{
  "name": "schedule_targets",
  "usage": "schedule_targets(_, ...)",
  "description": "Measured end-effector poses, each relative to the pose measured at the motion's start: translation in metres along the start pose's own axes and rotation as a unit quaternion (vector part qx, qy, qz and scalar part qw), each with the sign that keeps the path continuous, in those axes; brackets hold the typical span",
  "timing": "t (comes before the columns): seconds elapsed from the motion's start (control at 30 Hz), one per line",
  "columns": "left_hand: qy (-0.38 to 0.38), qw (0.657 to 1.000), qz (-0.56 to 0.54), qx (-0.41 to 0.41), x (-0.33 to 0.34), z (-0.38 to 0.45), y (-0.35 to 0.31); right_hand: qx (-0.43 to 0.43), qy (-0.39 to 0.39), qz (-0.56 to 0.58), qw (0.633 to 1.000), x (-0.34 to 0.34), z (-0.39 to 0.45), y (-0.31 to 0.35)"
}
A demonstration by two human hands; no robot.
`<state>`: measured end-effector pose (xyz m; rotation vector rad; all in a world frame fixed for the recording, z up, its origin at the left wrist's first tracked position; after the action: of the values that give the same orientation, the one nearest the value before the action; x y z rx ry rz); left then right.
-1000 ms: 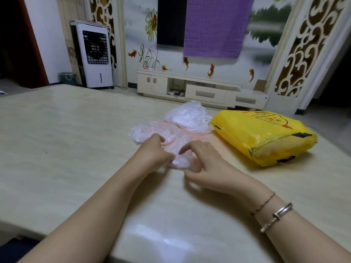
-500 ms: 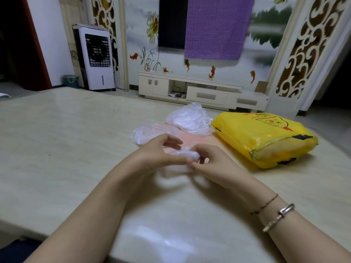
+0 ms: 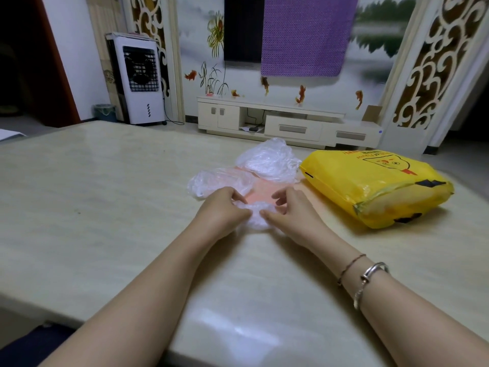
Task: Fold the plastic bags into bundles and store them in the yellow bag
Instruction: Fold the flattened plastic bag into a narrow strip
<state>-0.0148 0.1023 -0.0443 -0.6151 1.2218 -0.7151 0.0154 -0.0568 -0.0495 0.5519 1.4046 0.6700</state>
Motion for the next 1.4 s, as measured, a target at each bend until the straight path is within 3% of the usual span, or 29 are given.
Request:
schedule_targets(0.1,-0.020,1.000,-0.011,0.001,-0.001,-0.003,0.000,0.011,0.017,-0.021,1.000,0.003,0.001,-0.001)
schedule_targets(0.23,-0.055,0.995,-0.077,-0.020,-0.006,-0.012,-0.008,0.011,0.042,0.105,0.994,-0.015,-0.008,0.004)
schedule_targets(0.37,-0.054,0.993,-0.103,-0.001,-0.005,-0.016,-0.043,0.065,0.070,0.179,0.979,-0.046,-0.018,-0.006)
schedule_targets(0.57,-0.010,0.991,-0.123,0.054,0.035,-0.015,-0.103,0.034,0.125,0.124,0.984,-0.117,-0.051,-0.029)
schedule_targets(0.73,0.034,0.990,-0.029,0.134,0.099,-0.010,-0.138,0.041,0.033,0.121,0.991,-0.181,-0.067,-0.082)
schedule_targets(0.9,-0.006,0.981,0.049,0.186,0.128,0.002,-0.138,0.025,-0.021,0.128,0.991,-0.189,-0.048,-0.107)
schedule_targets(1.03,-0.036,0.972,-0.010,0.230,0.130,0.009,-0.129,-0.008,-0.010,0.101,0.995,-0.159,-0.014,-0.102)
schedule_targets(1.17,-0.047,0.961,-0.035,0.271,0.127,0.010,-0.129,0.059,-0.005,0.044,0.997,-0.122,0.028,-0.106)
schedule_targets(1.3,-0.047,0.958,-0.047,0.279,0.126,0.012,-0.126,0.083,0.048,-0.155,0.983,-0.095,0.056,-0.085)
schedule_targets(1.4,-0.047,0.961,-0.054,0.267,0.125,0.015,-0.122,0.065,0.046,-0.202,0.976,-0.093,0.052,-0.072)
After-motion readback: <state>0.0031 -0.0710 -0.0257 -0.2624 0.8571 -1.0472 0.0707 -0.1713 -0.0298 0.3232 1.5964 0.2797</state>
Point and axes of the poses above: each hand's wrist, its own z-axis towards the middle knuckle, its own x-axis out of the palm, y = z × x, the point moved 6 cm from there along z, towards the middle knuckle, and after that the axes turned 12 degrees about x, right-handed, at the moved point
